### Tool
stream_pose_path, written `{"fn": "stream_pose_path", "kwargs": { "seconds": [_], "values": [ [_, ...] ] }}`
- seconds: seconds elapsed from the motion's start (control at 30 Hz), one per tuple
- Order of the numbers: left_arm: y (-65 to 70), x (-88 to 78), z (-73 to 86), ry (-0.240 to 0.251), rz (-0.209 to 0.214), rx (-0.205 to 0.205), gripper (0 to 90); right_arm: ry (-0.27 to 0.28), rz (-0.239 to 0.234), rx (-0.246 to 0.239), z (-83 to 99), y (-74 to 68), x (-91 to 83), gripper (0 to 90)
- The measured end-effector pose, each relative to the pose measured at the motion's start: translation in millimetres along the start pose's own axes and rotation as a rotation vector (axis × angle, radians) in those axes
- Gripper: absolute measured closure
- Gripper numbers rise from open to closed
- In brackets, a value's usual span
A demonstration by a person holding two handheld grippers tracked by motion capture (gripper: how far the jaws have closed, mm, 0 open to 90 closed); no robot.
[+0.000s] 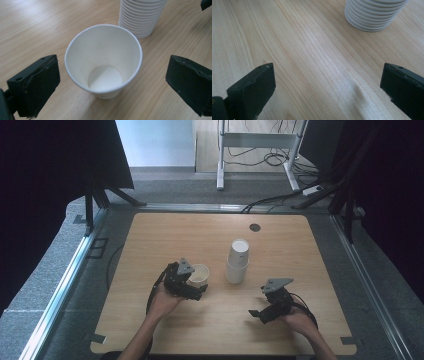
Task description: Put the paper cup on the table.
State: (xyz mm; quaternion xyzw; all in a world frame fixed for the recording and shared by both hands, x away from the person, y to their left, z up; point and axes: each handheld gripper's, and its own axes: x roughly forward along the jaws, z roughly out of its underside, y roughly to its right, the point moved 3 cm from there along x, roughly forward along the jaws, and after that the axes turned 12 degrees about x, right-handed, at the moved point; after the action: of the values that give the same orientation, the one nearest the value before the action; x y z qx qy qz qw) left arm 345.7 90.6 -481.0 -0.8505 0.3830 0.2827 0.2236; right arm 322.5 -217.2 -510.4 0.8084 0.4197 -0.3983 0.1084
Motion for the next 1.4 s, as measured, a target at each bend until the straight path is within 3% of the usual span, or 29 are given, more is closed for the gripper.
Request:
{"fn": "stream_pose_path", "kwargs": {
  "seconds": [0.6,1.0,1.4],
  "values": [
    [15.1,-23.9,34.7,-0.004,-0.014,-0.042,0.0,0.019,0.028,0.031,8.3,5.1,-9.2,0.0],
    [35.4,-35.4,61.3,-0.025,0.009,-0.042,0.0,0.056,0.056,0.069,17.2,8.8,-19.5,0.0],
    [53.4,-33.4,79.7,-0.081,0.032,-0.027,0.0,0.033,0.079,0.075,30.5,10.3,-20.9,0.0]
  ]
}}
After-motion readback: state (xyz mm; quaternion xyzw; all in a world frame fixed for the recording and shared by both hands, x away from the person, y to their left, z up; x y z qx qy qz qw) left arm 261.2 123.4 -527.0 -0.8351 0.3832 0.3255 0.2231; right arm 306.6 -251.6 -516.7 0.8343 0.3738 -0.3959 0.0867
